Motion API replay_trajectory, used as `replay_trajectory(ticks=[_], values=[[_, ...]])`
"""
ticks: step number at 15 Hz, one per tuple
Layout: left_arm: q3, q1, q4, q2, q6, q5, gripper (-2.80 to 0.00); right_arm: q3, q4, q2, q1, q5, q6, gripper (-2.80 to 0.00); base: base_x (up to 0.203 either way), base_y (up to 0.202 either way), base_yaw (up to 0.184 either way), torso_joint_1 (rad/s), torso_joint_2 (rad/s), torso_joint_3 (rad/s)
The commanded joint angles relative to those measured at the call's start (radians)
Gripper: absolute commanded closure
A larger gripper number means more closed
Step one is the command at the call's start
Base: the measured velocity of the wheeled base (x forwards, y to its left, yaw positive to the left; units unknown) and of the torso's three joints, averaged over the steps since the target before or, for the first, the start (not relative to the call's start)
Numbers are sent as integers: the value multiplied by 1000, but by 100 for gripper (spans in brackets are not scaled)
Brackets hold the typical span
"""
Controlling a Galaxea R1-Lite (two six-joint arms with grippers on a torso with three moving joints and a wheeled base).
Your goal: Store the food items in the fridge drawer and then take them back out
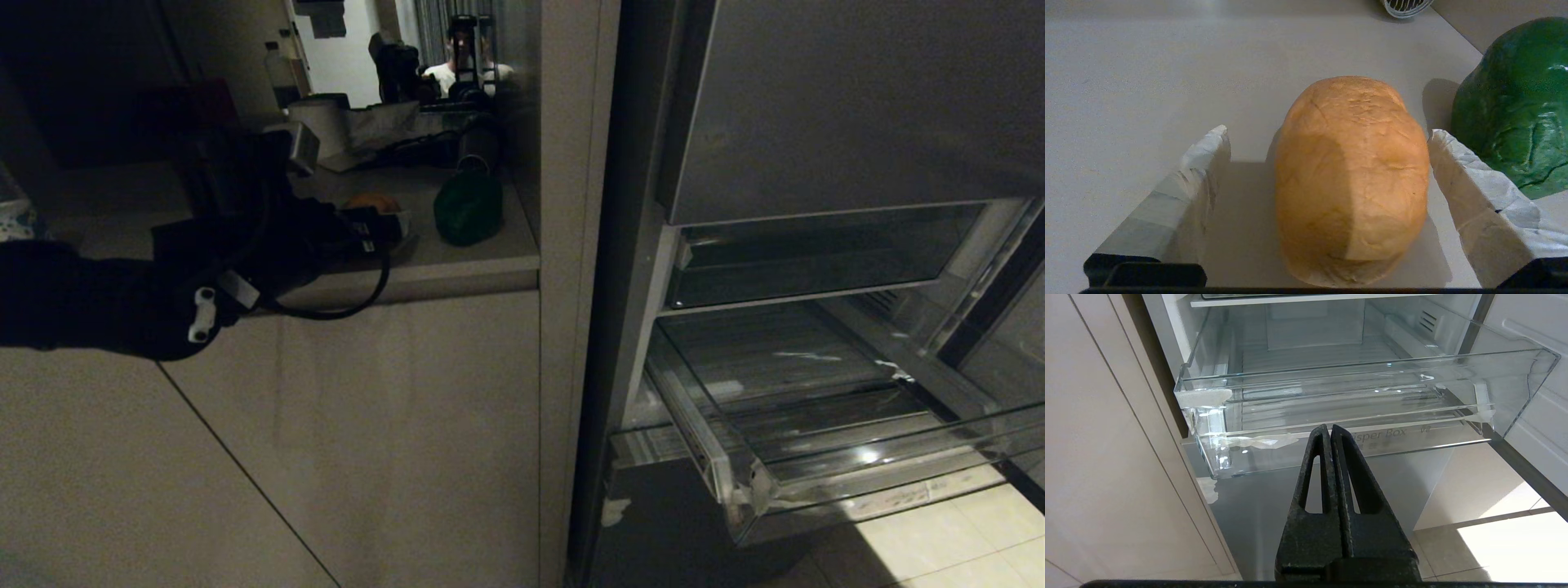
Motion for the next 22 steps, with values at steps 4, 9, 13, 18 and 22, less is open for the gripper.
replay_trajectory(ticks=[4, 9, 13, 18, 22], values=[[0, 0, -4, 2, -2, 0, 0, 31, -1, 1, 0, 0, 1, 0, 0, 0, 0, 0, 0, 0], [8, -8, -3, -48, -3, -3, 0, 31, -1, 1, 1, 0, 1, 0, 0, 0, 0, 0, 0, 0], [74, -37, 27, -318, 1, -74, 0, 31, -1, 1, 1, 0, 0, 0, 0, 0, 0, 0, 0, 0], [257, -231, 89, -591, 0, -254, 0, 31, -1, 1, 0, 0, 0, 0, 0, 0, 0, 0, 0, 0], [366, -386, 86, -544, -9, -285, 0, 31, -1, 1, 0, 0, 0, 0, 0, 0, 0, 0, 0, 0]])
